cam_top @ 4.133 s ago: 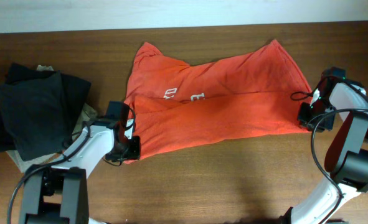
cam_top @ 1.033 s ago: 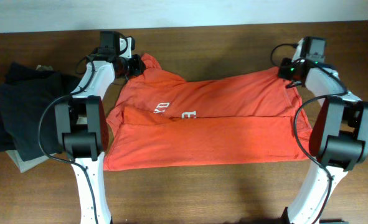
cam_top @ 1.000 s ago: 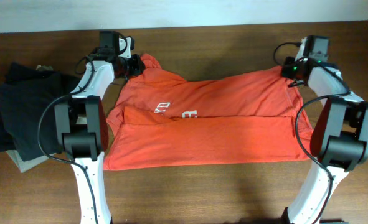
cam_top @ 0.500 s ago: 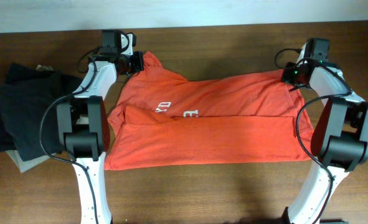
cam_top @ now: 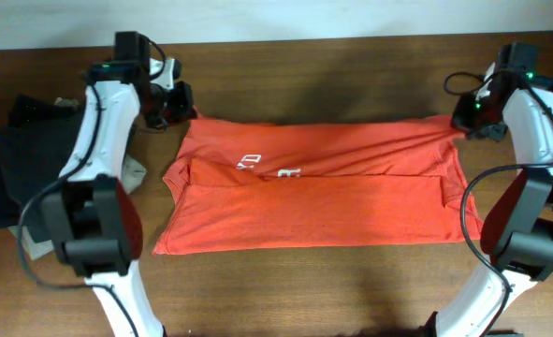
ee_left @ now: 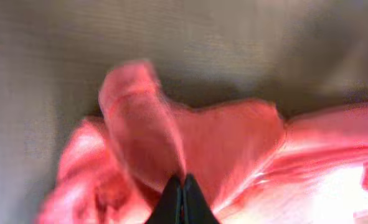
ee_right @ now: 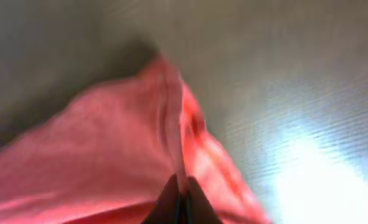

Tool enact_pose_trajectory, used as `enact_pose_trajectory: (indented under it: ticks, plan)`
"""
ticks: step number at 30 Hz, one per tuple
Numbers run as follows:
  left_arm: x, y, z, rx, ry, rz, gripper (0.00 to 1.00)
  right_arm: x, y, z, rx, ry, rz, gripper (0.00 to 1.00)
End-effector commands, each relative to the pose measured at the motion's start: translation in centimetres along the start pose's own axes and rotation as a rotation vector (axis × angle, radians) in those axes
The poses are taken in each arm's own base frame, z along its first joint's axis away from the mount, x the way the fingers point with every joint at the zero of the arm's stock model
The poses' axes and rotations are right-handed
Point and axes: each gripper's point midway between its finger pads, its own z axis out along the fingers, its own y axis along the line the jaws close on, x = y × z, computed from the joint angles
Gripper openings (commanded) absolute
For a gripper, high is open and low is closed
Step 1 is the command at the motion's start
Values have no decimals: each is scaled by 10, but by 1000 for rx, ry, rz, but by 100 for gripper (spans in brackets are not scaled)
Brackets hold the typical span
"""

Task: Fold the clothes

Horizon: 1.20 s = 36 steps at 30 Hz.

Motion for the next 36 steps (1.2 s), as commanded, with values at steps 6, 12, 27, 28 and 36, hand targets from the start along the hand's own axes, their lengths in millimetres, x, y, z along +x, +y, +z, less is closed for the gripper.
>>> enact_pose_trajectory:
  ticks: [6,12,27,28,36]
  plan:
    - [85,-4,-39,-23,295,24,0,45,-11,-24,41,165,-11,4]
    - [127,-5,-60,-16,462,73,0,75,-28,-33,135,288,-17,4]
    - [193,24,-48,-180,613,55,0,123,-67,-60,367,495,-15,4]
    - [197,24,-43,-177,622,56,0,125,-67,-60,369,505,-15,4]
    - [216,26,-37,-205,687,72,22,145,-74,-59,399,584,-29,25]
